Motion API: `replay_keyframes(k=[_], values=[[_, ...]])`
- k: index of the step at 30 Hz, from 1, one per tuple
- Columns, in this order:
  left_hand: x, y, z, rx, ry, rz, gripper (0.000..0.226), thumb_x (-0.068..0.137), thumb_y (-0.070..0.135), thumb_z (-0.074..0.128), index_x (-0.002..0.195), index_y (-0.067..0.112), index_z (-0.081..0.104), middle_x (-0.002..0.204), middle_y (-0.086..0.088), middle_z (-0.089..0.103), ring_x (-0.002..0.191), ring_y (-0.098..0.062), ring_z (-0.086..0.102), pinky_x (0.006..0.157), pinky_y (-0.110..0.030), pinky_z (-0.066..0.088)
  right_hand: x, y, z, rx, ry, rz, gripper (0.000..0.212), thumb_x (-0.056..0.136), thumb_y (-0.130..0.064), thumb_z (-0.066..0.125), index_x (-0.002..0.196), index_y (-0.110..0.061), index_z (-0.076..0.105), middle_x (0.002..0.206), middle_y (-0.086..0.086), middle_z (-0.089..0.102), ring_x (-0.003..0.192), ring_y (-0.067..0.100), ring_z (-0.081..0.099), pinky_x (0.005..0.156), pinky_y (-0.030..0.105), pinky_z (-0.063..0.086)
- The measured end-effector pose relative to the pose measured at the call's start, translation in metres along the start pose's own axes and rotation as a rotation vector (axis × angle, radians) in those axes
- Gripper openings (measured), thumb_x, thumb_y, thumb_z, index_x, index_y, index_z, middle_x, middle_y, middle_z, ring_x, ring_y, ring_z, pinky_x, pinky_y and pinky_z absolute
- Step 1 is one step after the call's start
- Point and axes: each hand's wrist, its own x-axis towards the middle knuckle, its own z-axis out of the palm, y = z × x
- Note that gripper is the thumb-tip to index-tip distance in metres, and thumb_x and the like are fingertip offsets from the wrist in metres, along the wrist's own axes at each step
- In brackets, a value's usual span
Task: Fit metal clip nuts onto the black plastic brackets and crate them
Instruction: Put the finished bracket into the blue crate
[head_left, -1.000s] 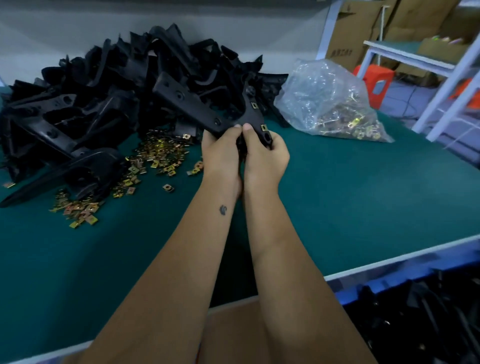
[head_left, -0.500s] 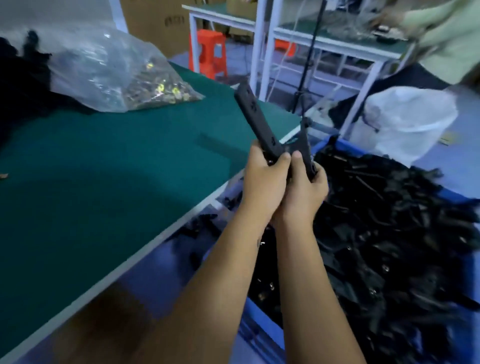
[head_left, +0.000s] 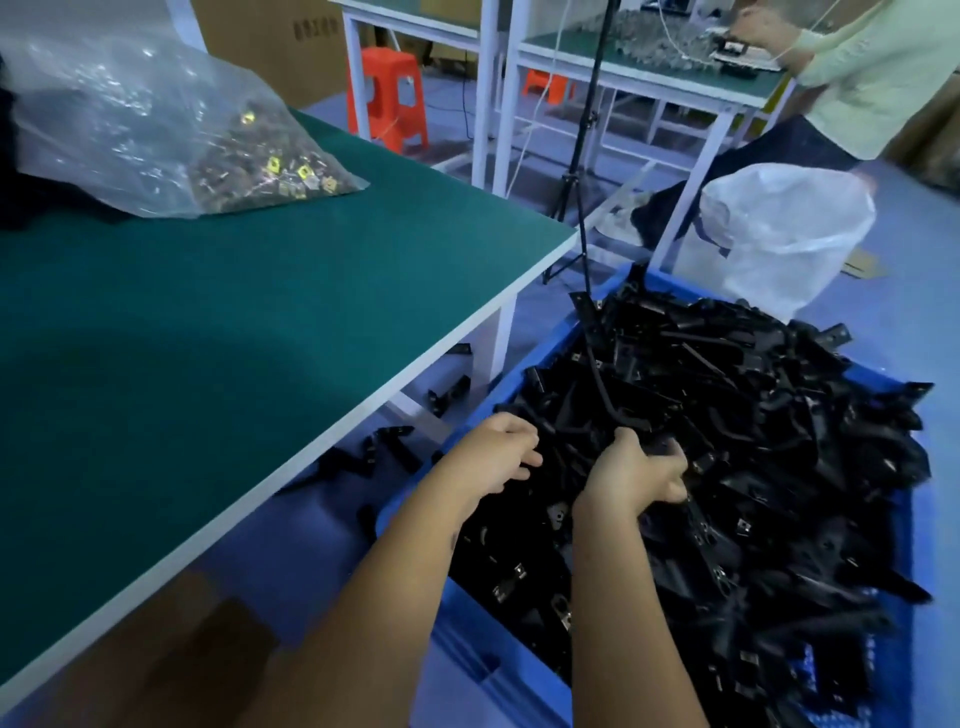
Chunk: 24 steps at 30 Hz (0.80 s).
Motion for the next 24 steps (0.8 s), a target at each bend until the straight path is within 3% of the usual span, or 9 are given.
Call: replay_keyframes(k=[2,5,8,10,13,17,19,21,24], values=[[-0.006,0.013,-0.009,-0.001,0.019,0.074,0.014,0.103,0.030,0.046,0.107,0.030,0.060,0.109,0.007,0.069,0.099,-0.013,0.064,0.089,-0.033,0.045,-0.023,-0.007,0.017,0.031,-0.069,-0.076,0.046,0.092,-0.006,0.057,0.135,-0.014,0.043,0.143,0.007,0.024,0.106,0.026,0.052,0.092,0.037,0.046],[-0.021,0.040,-0.026,-0.046,0.053,0.242,0.012,0.101,0.026,0.050,0.102,0.027,0.061,0.099,0.004,0.067,0.084,-0.012,0.060,0.077,-0.029,0.046,-0.058,-0.027,0.045,0.099,-0.210,-0.190,0.031,0.091,-0.004,0.054,0.119,-0.017,0.054,0.135,0.009,0.039,0.096,0.022,0.056,0.080,0.032,0.045],[-0.045,0.059,-0.060,-0.150,0.116,0.388,0.013,0.102,0.017,0.049,0.098,0.023,0.059,0.079,0.005,0.061,0.069,-0.007,0.056,0.058,-0.019,0.046,-0.105,-0.048,0.073,0.148,-0.399,-0.320,0.025,0.089,-0.002,0.049,0.090,-0.025,0.059,0.122,0.019,0.057,0.099,0.029,0.059,0.087,0.043,0.049],[-0.065,0.061,-0.092,-0.259,0.189,0.441,0.015,0.102,0.016,0.048,0.095,0.022,0.059,0.078,0.006,0.062,0.067,-0.006,0.057,0.054,-0.016,0.046,-0.140,-0.054,0.091,0.121,-0.505,-0.443,0.026,0.089,-0.004,0.048,0.085,-0.028,0.057,0.114,0.013,0.059,0.098,0.025,0.059,0.090,0.042,0.048],[-0.097,0.043,-0.143,-0.367,0.392,0.501,0.020,0.103,0.016,0.047,0.090,0.022,0.062,0.082,0.005,0.067,0.070,-0.006,0.062,0.056,-0.017,0.047,-0.199,-0.050,0.117,0.091,-0.755,-0.579,0.021,0.088,-0.003,0.050,0.091,-0.021,0.060,0.103,-0.004,0.051,0.087,-0.002,0.053,0.087,0.022,0.042],[-0.137,0.004,-0.200,-0.392,0.673,0.442,0.023,0.099,0.014,0.044,0.090,0.021,0.064,0.059,0.014,0.064,0.058,-0.004,0.058,0.057,-0.019,0.047,-0.274,-0.024,0.141,-0.038,-1.124,-0.727,0.020,0.087,-0.001,0.052,0.090,-0.019,0.061,0.102,-0.004,0.048,0.074,-0.017,0.049,0.073,0.002,0.035],[-0.156,-0.016,-0.225,-0.374,0.803,0.390,0.023,0.097,0.015,0.045,0.093,0.020,0.068,0.066,0.010,0.066,0.064,-0.008,0.060,0.067,-0.028,0.049,-0.304,-0.008,0.149,-0.128,-1.291,-0.813,0.018,0.088,-0.003,0.053,0.091,-0.019,0.063,0.107,-0.002,0.050,0.074,-0.016,0.049,0.071,0.003,0.035],[-0.174,-0.037,-0.248,-0.413,0.917,0.350,0.023,0.096,0.016,0.048,0.099,0.017,0.070,0.087,0.000,0.070,0.082,-0.017,0.065,0.078,-0.035,0.054,-0.328,0.006,0.158,-0.251,-1.415,-0.915,0.012,0.090,-0.009,0.056,0.093,-0.019,0.064,0.107,-0.002,0.049,0.079,-0.007,0.049,0.071,0.013,0.035],[-0.197,-0.066,-0.275,-0.544,1.042,0.342,0.020,0.099,0.013,0.049,0.104,0.009,0.068,0.103,-0.010,0.070,0.094,-0.023,0.067,0.082,-0.034,0.058,-0.358,0.026,0.172,-0.412,-1.535,-1.015,0.006,0.092,-0.022,0.057,0.094,-0.023,0.062,0.107,-0.005,0.047,0.089,0.008,0.051,0.073,0.025,0.036]])
